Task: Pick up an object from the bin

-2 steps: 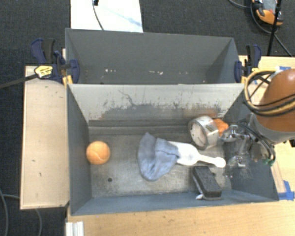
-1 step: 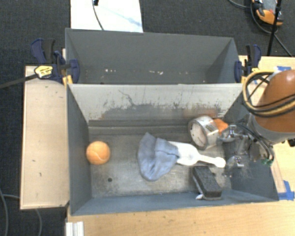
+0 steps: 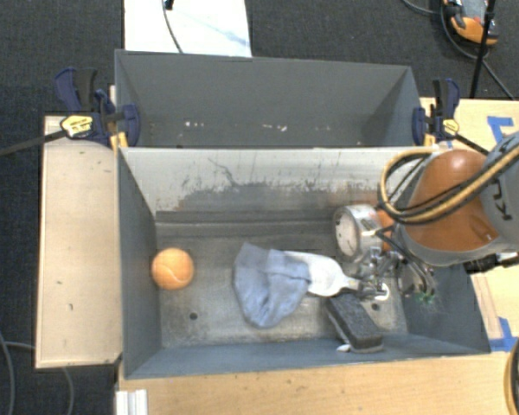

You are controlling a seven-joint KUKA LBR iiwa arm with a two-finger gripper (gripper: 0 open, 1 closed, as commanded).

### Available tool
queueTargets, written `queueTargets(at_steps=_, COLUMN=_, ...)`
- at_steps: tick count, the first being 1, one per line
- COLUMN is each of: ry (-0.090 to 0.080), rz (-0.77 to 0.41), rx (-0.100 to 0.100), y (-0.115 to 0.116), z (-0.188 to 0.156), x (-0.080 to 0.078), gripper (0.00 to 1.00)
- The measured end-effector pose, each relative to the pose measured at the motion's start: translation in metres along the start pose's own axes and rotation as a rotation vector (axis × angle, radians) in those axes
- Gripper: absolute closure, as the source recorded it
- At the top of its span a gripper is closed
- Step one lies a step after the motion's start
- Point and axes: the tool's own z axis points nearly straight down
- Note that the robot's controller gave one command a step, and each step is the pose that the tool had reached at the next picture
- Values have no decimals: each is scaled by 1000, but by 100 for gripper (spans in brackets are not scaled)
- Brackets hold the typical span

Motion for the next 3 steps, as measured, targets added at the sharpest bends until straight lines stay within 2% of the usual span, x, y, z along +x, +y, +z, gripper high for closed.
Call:
queueTargets(at_steps=1, ry=0, rz=-1, rx=0, y=0, z=0, x=0, gripper=100)
queueTargets(at_steps=2, ry=7, rz=6, rx=-1, y=-4, z=-50, x=6, gripper=100)
queueTargets(at_steps=3, ry=4, rz=8, rx=0, y=-10, z=-119, x=-4, gripper=100)
